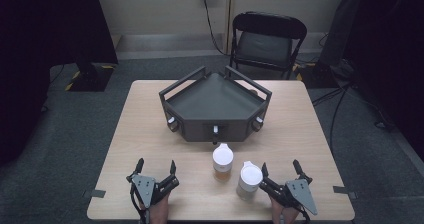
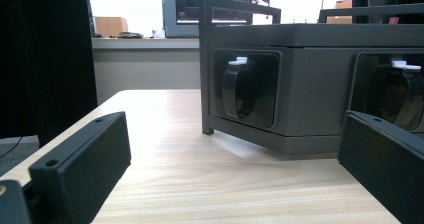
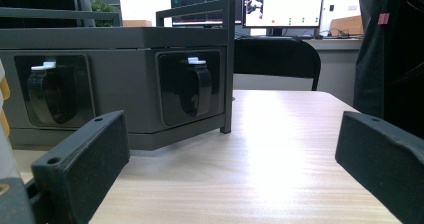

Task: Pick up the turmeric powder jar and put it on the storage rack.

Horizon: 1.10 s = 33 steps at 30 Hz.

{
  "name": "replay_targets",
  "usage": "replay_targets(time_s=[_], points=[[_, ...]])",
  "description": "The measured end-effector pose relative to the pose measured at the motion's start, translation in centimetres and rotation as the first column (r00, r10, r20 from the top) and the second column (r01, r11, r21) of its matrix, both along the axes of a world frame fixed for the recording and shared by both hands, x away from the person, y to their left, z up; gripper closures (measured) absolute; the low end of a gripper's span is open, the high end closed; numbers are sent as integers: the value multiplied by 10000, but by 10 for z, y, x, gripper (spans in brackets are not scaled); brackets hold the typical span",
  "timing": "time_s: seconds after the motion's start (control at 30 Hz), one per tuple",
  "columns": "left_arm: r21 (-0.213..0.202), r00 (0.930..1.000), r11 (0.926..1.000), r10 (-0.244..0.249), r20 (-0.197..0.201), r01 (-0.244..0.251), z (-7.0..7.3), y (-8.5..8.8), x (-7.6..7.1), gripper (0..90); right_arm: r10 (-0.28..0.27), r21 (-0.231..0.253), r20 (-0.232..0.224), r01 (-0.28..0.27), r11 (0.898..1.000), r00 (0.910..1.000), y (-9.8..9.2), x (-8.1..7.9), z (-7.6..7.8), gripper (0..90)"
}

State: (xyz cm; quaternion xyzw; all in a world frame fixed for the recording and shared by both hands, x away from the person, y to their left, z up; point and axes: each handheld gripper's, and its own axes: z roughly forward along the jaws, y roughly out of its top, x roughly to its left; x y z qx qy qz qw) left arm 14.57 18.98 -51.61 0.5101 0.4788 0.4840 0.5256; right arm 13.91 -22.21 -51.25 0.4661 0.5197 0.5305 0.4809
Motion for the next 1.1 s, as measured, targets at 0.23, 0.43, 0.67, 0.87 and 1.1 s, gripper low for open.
replay_targets(time_s=[0.23, 0.43, 0.67, 0.87, 1.1], points=[[3, 10000, 10000, -10, 1, 10, 0, 0, 0, 2, -132, -62, 70, 133, 9999, 9999, 2, -1, -1, 0], [2, 10000, 10000, -9, -1, 9, 0, 0, 0, 2, -173, -60, 57, 174, 9998, 9998, 3, -1, -1, 0], [-1, 10000, 10000, 48, -17, -48, 0, -1, 0, 4, -228, -60, 55, 229, 9997, 9997, 4, -1, -1, 0], [-4, 9999, 9999, 144, -2, -144, 0, -3, 0, 2, -206, -43, 77, 207, 9998, 9998, 3, -2, -1, 0], [-27, 9999, 9999, 101, -49, -101, 1, -2, 0, 2, -198, -64, 45, 198, 9998, 9998, 4, -1, -1, 0]])
